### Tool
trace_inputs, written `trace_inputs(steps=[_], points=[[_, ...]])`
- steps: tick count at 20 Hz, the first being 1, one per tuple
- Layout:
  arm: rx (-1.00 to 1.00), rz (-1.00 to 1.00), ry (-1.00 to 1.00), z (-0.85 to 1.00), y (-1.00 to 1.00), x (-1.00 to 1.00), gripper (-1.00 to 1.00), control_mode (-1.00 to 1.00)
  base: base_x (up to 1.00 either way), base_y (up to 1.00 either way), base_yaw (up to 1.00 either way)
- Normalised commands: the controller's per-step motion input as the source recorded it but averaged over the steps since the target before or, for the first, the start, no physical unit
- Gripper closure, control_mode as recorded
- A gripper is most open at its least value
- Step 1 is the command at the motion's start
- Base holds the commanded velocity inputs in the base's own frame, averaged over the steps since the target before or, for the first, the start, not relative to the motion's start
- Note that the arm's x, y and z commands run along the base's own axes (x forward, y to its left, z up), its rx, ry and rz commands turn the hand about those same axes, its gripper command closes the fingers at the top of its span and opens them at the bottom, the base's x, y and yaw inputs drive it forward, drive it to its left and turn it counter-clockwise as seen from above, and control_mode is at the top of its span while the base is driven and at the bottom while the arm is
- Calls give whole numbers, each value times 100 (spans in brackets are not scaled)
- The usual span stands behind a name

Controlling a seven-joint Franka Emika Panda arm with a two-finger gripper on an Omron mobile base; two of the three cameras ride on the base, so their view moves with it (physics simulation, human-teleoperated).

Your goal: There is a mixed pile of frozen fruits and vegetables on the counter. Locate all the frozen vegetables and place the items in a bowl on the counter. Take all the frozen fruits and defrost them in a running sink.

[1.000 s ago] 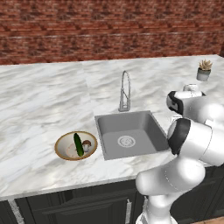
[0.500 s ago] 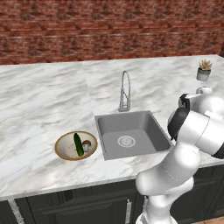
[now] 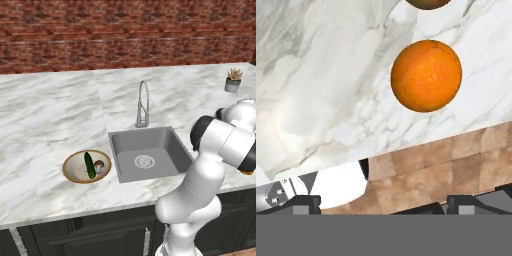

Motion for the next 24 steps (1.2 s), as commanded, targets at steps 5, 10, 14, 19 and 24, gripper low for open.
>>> trace_inputs(steps=[5,10,14,19,24], points=[[7,1,-16,-2,-42,-46,-100,-100,0,0,0],[8,-1,-16,-4,-7,-12,-100,-100,0,0,0],[5,-1,-18,0,0,14,-100,-100,0,0,0],[0,1,-1,-2,0,37,-100,-100,0,0,0],[-1,0,2,-27,-15,26,-100,-100,0,0,0]])
